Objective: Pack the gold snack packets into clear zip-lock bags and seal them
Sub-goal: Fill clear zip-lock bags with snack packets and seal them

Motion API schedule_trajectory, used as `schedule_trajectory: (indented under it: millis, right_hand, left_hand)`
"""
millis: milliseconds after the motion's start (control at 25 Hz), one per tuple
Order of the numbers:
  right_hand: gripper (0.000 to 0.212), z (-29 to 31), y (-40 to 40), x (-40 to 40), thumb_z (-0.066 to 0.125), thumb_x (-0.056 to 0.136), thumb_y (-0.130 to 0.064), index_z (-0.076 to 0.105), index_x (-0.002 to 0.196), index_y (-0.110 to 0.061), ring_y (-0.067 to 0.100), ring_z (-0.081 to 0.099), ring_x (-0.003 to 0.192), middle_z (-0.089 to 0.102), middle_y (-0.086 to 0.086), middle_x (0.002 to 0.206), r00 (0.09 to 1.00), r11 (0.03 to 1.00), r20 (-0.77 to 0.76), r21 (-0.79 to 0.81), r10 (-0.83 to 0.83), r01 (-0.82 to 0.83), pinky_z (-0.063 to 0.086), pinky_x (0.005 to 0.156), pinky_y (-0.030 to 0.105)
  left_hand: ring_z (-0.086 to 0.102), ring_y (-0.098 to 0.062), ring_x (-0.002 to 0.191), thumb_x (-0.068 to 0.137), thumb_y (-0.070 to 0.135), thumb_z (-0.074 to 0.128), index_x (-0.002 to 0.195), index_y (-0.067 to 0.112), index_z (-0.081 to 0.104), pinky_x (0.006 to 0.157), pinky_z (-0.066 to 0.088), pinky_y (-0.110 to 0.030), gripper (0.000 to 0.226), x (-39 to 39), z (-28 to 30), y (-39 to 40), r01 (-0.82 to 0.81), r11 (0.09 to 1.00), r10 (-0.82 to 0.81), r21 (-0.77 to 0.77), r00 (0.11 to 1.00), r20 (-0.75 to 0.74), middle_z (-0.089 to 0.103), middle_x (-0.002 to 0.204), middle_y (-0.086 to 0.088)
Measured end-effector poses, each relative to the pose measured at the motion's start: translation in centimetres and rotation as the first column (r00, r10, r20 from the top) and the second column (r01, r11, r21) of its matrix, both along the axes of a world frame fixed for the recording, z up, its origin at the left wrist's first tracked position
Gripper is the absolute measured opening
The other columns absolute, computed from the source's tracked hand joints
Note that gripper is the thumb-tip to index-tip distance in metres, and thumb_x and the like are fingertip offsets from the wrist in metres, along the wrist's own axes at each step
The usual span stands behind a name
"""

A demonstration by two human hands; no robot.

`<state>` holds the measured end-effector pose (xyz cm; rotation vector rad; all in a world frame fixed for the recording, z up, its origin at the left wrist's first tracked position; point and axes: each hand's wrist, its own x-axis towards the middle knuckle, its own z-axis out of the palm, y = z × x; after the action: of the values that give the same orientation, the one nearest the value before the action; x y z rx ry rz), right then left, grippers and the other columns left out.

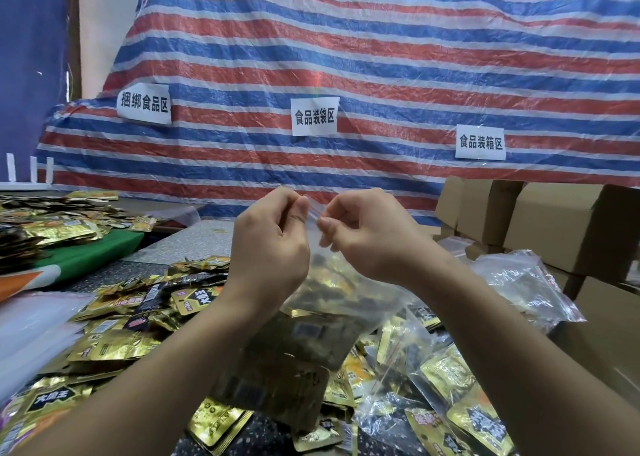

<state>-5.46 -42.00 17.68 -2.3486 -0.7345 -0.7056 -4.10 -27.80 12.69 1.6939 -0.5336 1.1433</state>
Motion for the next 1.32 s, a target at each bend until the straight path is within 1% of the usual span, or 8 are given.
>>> schedule_trajectory:
  millis: [200,320,560,800,920,1080,1200,1320]
  right_hand:
    - [0.023,-1.5,-0.9,-0.1,0.061,0.097,-0.03,0.064,0.075,-0.028,0.004,0.064,0.066,0.067,-0.014,0.068,0.999,0.999,-0.021,0.0,-0.041,0.041,0.05,0.059,0.022]
    - [0.022,-2.2,-1.6,-0.1,0.06,0.098,-0.029,0.063,0.076,-0.028,0.006,0.065,0.07,0.07,-0.012,0.072,0.997,0.998,-0.053,-0.008,-0.064,0.064,0.055,0.067,0.029]
    - [0.023,-3.2,-3.0,-0.1,0.061,0.098,-0.027,0.063,0.075,-0.03,0.012,0.065,0.072,0.07,-0.011,0.073,0.994,0.995,-0.054,-0.027,-0.096,0.095,0.055,0.069,0.035]
    - [0.023,-4.5,-4.4,0.2,0.061,0.098,-0.031,0.063,0.074,-0.031,0.003,0.06,0.073,0.067,-0.012,0.075,0.99,0.989,-0.06,-0.072,-0.131,0.127,0.05,0.068,0.023]
    - [0.02,-4.9,-5.0,0.2,0.061,0.097,-0.031,0.061,0.077,-0.033,0.001,0.058,0.072,0.065,-0.013,0.076,0.991,0.989,-0.051,-0.079,-0.127,0.123,0.044,0.062,0.016]
    - [0.012,-5.2,-5.7,0.1,0.062,0.097,-0.026,0.065,0.086,-0.028,0.004,0.057,0.072,0.062,-0.012,0.077,0.993,0.991,-0.039,-0.076,-0.114,0.111,0.045,0.061,0.017]
    - [0.015,-5.4,-5.8,-0.2,0.062,0.097,-0.022,0.063,0.084,-0.03,-0.008,0.054,0.073,0.059,-0.013,0.072,0.997,0.995,-0.033,-0.059,-0.077,0.075,0.043,0.064,0.011]
    - [0.014,-5.4,-5.9,-0.3,0.06,0.098,-0.022,0.062,0.085,-0.028,-0.006,0.053,0.069,0.059,-0.012,0.073,0.997,0.995,-0.052,-0.08,-0.057,0.053,0.043,0.062,0.011]
  left_hand:
    - [0.039,-0.008,0.048,0.101,0.019,0.051,0.078,0.009,0.058,0.045,0.027,-0.016,0.027,0.2,-0.5,0.4,-0.061,0.998,0.061,-0.006,0.998,0.006,0.047,0.056,0.005]
    - [0.04,-0.01,0.05,0.102,0.021,0.05,0.078,0.009,0.058,0.044,0.029,-0.018,0.028,0.6,-0.6,0.6,-0.073,0.997,0.072,-0.025,0.997,-0.029,0.05,0.058,0.001]
    - [0.041,-0.008,0.051,0.102,0.023,0.05,0.079,0.011,0.059,0.044,0.03,-0.017,0.027,1.3,-0.5,1.7,-0.08,0.996,0.078,-0.048,0.996,-0.041,0.05,0.058,0.003]
    - [0.041,-0.008,0.048,0.102,0.024,0.049,0.078,0.012,0.058,0.042,0.029,-0.018,0.028,1.8,-1.0,2.7,-0.118,0.992,0.115,-0.041,0.991,-0.064,0.047,0.055,0.003]
    - [0.041,-0.008,0.048,0.102,0.025,0.049,0.08,0.012,0.059,0.041,0.029,-0.02,0.028,2.0,-1.1,3.1,-0.124,0.992,0.121,-0.04,0.99,-0.072,0.049,0.057,0.0]
    - [0.041,-0.008,0.048,0.102,0.025,0.049,0.082,0.011,0.06,0.041,0.028,-0.021,0.027,2.1,-1.2,3.4,-0.121,0.991,0.117,-0.048,0.99,-0.077,0.05,0.058,0.0]
    - [0.041,-0.008,0.049,0.102,0.024,0.05,0.083,0.009,0.061,0.043,0.03,-0.021,0.027,2.1,-1.2,3.4,-0.128,0.991,0.123,-0.05,0.989,-0.08,0.052,0.06,-0.001]
    - [0.043,-0.007,0.05,0.102,0.024,0.05,0.084,0.011,0.061,0.044,0.031,-0.02,0.026,2.0,-1.1,3.4,-0.136,0.989,0.132,-0.048,0.988,-0.081,0.053,0.061,0.001]
